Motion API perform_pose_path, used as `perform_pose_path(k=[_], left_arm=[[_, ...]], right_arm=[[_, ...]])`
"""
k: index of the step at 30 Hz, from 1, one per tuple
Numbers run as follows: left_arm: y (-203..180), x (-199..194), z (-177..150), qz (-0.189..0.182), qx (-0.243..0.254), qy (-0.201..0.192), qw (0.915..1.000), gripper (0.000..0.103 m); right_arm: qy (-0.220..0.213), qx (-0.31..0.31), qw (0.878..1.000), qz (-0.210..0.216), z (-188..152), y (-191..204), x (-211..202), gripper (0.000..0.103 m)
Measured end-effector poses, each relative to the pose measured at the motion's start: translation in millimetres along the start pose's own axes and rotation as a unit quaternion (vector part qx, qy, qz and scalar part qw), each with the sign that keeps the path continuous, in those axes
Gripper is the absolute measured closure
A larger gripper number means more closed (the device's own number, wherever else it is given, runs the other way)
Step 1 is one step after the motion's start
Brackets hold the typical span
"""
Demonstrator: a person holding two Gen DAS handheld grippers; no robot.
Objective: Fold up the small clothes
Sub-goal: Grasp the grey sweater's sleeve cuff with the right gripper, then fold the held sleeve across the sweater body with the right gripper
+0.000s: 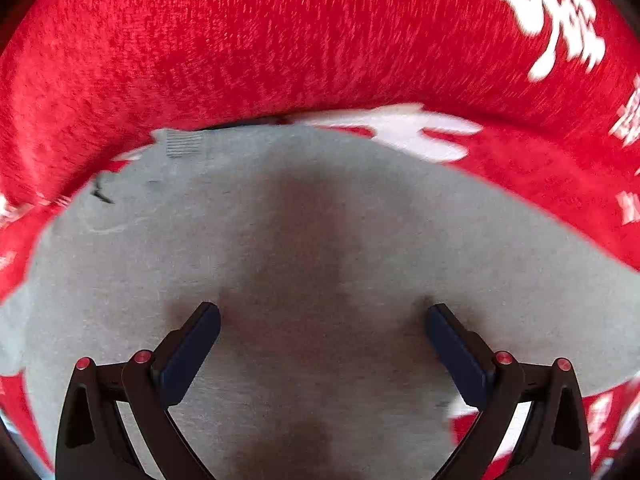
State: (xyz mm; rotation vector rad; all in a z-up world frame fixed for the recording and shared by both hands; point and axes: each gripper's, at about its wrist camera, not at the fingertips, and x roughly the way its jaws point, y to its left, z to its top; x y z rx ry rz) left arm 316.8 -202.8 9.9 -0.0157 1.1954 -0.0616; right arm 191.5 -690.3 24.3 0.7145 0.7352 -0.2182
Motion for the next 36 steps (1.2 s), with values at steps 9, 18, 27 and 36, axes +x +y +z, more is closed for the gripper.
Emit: perform_pose_path(k=[9, 18, 27, 36], left_arm=[[13, 9, 14, 0.004, -0.026, 0.012, 0.9996, 0.0], [-15, 31, 44, 0.067, 0.046, 0.01, 0.9966, 0.0], [31, -16, 32, -0.018, -0.007, 0.004, 0.9998, 0.0], [188, -72, -63, -0.027, -0.154, -0.03, 0.9873, 0.0]], right_arm=[[-0.055, -0.154, 0.986, -0.01, 6, 84, -35, 0.095], [-0.071, -0.255, 0.964, -0.016, -14, 169, -67, 0.096], [-0.066, -0.303, 0.95, -0.022, -38, 222, -81, 0.096], [-0.088, -0.42, 0.903, 0.028, -111, 340, -88, 0.096]])
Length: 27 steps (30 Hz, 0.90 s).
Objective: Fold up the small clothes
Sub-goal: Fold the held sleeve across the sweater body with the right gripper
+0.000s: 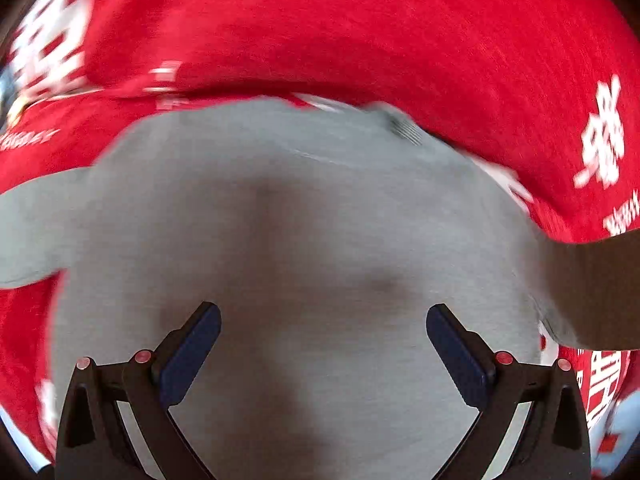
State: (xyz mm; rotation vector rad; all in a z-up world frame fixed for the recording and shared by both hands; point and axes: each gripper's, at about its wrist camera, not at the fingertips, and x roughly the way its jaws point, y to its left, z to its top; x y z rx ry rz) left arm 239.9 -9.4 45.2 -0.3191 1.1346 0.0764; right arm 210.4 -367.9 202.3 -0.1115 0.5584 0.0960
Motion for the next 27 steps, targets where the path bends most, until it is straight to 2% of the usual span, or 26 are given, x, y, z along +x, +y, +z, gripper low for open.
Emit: perform_pose_path(k=[4, 6, 10, 13, 19, 24, 27], left_arm=[[63, -19, 8, 0.008, -0.051, -0.033, 0.9981, 0.0], [93, -25, 9, 0.012, -0.075, -0.037, 0.9965, 0.0], [140, -21, -7, 0.027, -0.09, -0.028, 0.9952, 0.0], [168, -19, -10, 0.025, -0.106, -0.026, 0.9937, 0.0], [195, -23, -16, 0.015, -0.13, -0.027, 0.9911, 0.0], [200, -19, -15, 0.006, -0.138, -0.024, 0.9902, 0.0], [197, -20, -15, 0.001, -0.137, -0.024, 0.9903, 0.0]], right_arm=[[-0.015, -0.061, 0.997, 0.042, 14, 87, 5, 0.096], [-0.013, -0.102, 0.993, 0.065, 10, 142, 17, 0.096], [0.024, -0.156, 0.983, 0.098, -18, 224, 49, 0.096], [0.067, -0.203, 0.97, 0.119, -58, 284, 74, 0.096], [0.116, -0.228, 0.956, 0.142, -97, 336, 103, 0.096], [0.129, -0.229, 0.953, 0.148, -103, 345, 111, 0.096], [0.132, -0.213, 0.957, 0.149, -95, 342, 115, 0.096]])
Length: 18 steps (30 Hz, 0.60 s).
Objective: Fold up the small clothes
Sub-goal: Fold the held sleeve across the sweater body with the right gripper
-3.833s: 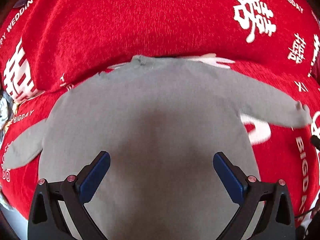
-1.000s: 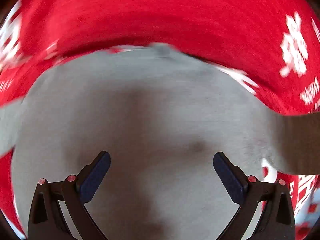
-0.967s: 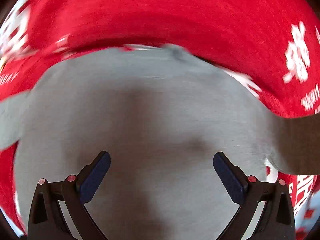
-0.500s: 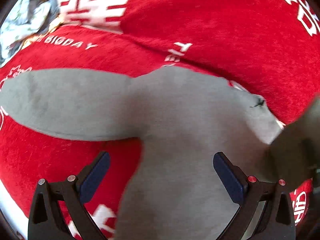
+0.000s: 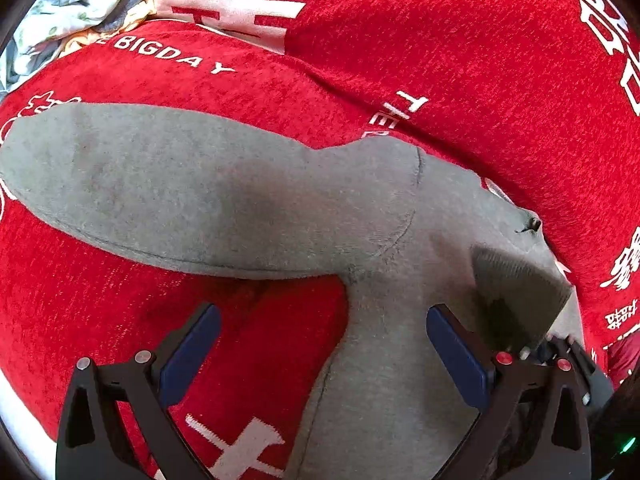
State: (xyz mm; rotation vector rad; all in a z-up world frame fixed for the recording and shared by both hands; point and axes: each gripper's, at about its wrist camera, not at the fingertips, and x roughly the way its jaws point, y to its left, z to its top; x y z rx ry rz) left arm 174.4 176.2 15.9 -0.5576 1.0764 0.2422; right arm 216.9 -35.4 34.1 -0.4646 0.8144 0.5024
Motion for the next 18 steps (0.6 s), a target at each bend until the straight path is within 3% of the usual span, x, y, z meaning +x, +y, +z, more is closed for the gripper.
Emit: perform_pose_path(k=[7, 14, 17, 18], left_arm=[[1, -1, 1, -0.011, -0.008, -0.006, 0.9999, 0.0], [21, 1, 3, -0.007, -0.025, -0.007, 0.9996, 0.0], [27, 7, 5, -0.007, -0.046, 0.003, 0.9989, 0.0], [27, 7, 5, -0.011, -0.051, 0.004, 0.9986, 0.0]], right_arm=[[-0.039, 0.059, 0.997, -0.025, 41, -24, 0, 0.096], [-0.034, 0.055, 0.997, -0.031, 39, 6, 27, 0.096], [-0.001, 0.05, 0.999, 0.02, 42, 4, 41, 0.087], [0.005, 0.061, 0.997, 0.047, 43, -1, 42, 0.073]])
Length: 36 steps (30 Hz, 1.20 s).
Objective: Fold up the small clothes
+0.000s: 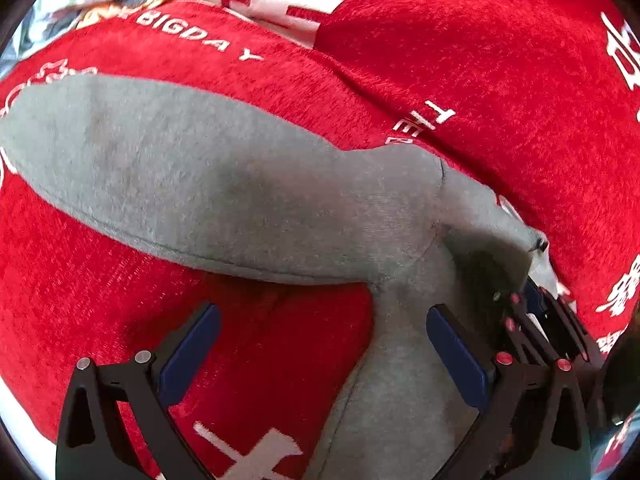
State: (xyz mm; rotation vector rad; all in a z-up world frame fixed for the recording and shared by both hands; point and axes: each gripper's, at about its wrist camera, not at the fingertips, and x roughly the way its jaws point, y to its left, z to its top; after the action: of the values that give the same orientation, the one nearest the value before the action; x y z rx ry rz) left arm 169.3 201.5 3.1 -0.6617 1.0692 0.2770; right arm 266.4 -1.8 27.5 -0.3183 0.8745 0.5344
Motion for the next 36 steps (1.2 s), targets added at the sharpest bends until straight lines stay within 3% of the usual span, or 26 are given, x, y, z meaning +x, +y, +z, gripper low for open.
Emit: perform_pose_path(k=[1, 3, 4, 6, 9, 12, 15, 17, 19, 21, 22, 25, 28, 30, 32, 34, 36], left_arm=[[0, -2, 0, -0.01, -0.007, -0.004, 0.9999, 0.0], [-3, -7, 0, -0.015, -0.011, -0.013, 0.9998, 0.0], [-8, -10, 1, -0.016, -0.007, -0.02, 0.9997, 0.0], [-15, -13, 2, -0.012, -0.005, -0.031, 0.9994, 0.0], [-38, -14, -1, -0.023, 0.009, -0.027, 0.9993, 0.0], [-84, -9, -10, -0.029, 0.062, -0.023, 0.9974, 0.0], [-139, 9, -22, -0.044, 0.131, -0.008, 0.9904, 0.0], [-167, 36, -29, -0.01, 0.171, 0.02, 0.985, 0.0], [-182, 67, -35, 0.034, 0.202, 0.049, 0.9775, 0.0], [-188, 72, -37, 0.062, 0.223, 0.029, 0.9723, 0.0], [-190, 70, -35, 0.056, 0.224, 0.024, 0.9728, 0.0], [-188, 65, -27, 0.031, 0.189, 0.012, 0.9815, 0.0], [-187, 82, -26, 0.067, 0.197, 0.024, 0.9777, 0.0], [-188, 86, -31, 0.093, 0.227, 0.006, 0.9695, 0.0], [-190, 89, -29, 0.089, 0.237, 0.0, 0.9675, 0.0], [-190, 92, -22, 0.087, 0.223, 0.003, 0.971, 0.0], [-189, 93, -17, 0.088, 0.212, 0.006, 0.9733, 0.0]], right_arm=[[0.004, 0.019, 1.0, 0.024, 1, -8, -3, 0.053], [-0.007, 0.05, 0.997, 0.053, 1, -26, -20, 0.036], [-0.016, 0.063, 0.995, 0.073, 0, -36, -31, 0.033], [-0.033, 0.081, 0.991, 0.096, -5, -58, -56, 0.029], [-0.058, 0.107, 0.99, 0.076, -25, -107, -92, 0.026], [-0.054, 0.153, 0.986, 0.047, -47, -164, -100, 0.026], [-0.017, 0.286, 0.956, 0.063, -86, -248, -87, 0.026], [0.027, 0.363, 0.93, 0.046, -121, -293, -74, 0.027], [0.042, 0.386, 0.921, 0.024, -145, -315, -75, 0.032], [0.03, 0.381, 0.924, 0.025, -149, -321, -86, 0.032], [-0.001, 0.358, 0.933, 0.033, -144, -318, -99, 0.032], [-0.049, 0.282, 0.957, 0.049, -117, -302, -111, 0.032], [-0.033, 0.234, 0.968, 0.084, -90, -289, -85, 0.031], [0.017, 0.236, 0.969, 0.071, -82, -296, -46, 0.031], [0.066, 0.276, 0.958, 0.03, -92, -317, -9, 0.035], [0.028, 0.304, 0.951, 0.044, -94, -331, -8, 0.04], [0.042, 0.315, 0.947, 0.05, -89, -334, -7, 0.04]])
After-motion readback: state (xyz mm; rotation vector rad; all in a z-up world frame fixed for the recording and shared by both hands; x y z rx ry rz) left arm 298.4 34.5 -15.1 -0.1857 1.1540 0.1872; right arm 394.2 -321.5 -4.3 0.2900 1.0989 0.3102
